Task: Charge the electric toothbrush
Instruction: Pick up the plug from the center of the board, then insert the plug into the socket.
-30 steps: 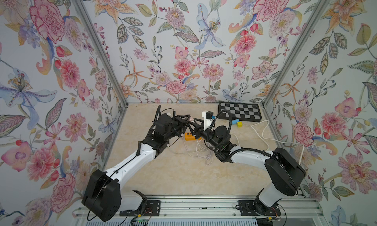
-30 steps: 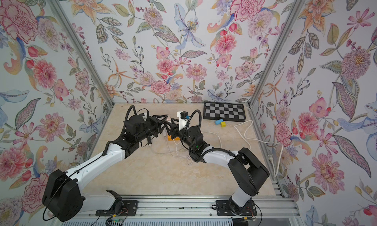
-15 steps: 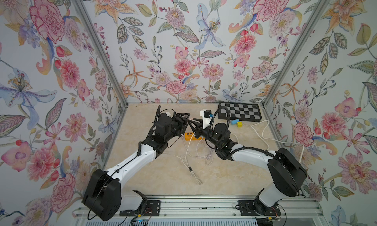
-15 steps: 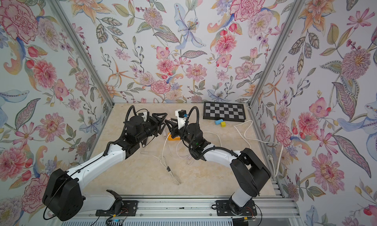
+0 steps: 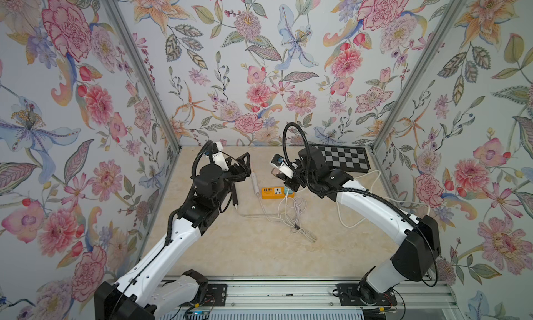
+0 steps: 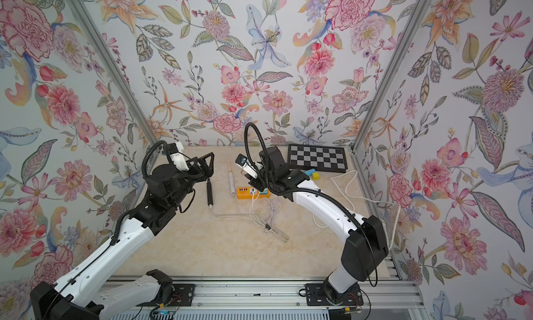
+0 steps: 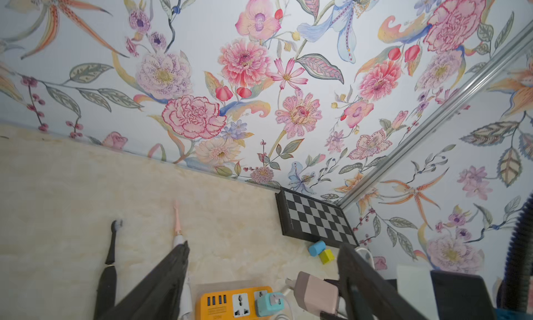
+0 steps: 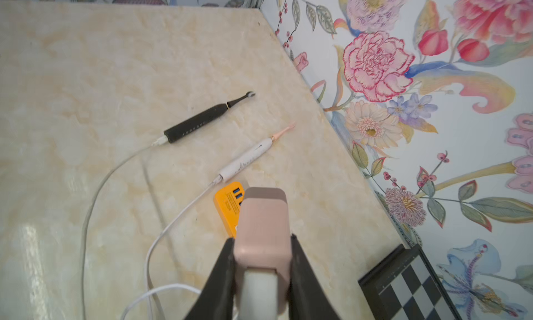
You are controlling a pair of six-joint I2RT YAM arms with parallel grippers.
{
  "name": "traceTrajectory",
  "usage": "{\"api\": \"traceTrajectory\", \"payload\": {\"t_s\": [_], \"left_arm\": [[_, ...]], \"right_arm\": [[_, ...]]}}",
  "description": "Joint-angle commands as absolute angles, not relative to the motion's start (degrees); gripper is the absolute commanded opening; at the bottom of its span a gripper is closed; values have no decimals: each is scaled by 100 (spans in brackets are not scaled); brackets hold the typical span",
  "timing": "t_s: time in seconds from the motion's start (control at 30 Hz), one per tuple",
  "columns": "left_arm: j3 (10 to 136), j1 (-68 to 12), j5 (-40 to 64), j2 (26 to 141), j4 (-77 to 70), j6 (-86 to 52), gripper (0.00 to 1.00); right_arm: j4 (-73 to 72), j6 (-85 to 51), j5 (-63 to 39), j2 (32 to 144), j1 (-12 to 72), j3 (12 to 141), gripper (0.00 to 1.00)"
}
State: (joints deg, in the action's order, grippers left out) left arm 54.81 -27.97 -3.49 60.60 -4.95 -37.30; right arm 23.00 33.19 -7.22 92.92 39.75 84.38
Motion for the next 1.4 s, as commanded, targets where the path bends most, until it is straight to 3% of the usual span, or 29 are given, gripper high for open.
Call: {"api": "traceTrajectory", "payload": {"t_s": [0.0,0.2,0.4,0.5,0.7,1.37], "left_arm": [[5214,-2756,60,5852,-150,-1590,82],[4983,-2756,838,5398,430,143,90],[4427,-2753,700,4696,678,1019,92],[3875,-2755,738,4200,454,1373,99],[3374,-2759,526,3600,306,1665,99],[3401,-2755,800,3858,312,1793,99]], "right_arm": [[4185,4978,-587,9920,3900,9206,6],[6172,5305,-941,11590,3787,11594,9],[7283,5290,-635,13089,3790,13419,9],[7325,5299,-618,13372,3805,13635,10],[7341,5321,-576,13647,3856,13786,9],[7317,5614,-295,14055,3839,13720,9]]}}
